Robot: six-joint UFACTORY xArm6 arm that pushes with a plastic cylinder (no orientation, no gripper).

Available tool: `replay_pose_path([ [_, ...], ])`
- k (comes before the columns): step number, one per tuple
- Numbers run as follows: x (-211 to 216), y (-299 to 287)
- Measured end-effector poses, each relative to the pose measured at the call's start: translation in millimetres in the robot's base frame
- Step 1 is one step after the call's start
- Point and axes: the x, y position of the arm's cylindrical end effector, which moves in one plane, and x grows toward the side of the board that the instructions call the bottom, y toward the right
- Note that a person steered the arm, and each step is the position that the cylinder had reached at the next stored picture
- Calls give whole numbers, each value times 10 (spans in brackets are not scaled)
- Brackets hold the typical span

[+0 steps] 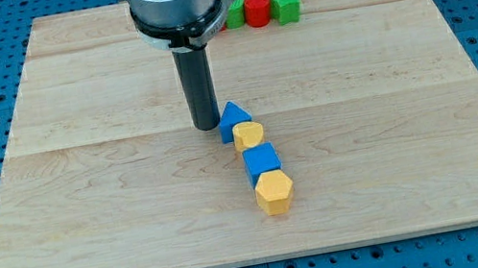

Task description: Place the blue triangle to the bottom right of the blue cube

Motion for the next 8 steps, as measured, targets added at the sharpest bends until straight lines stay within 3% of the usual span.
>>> replay_pose_path([
  [1,0,0],
  [3,138,-889],
  [5,172,-904],
  [7,-754,-906],
  [8,-1020,-1261],
])
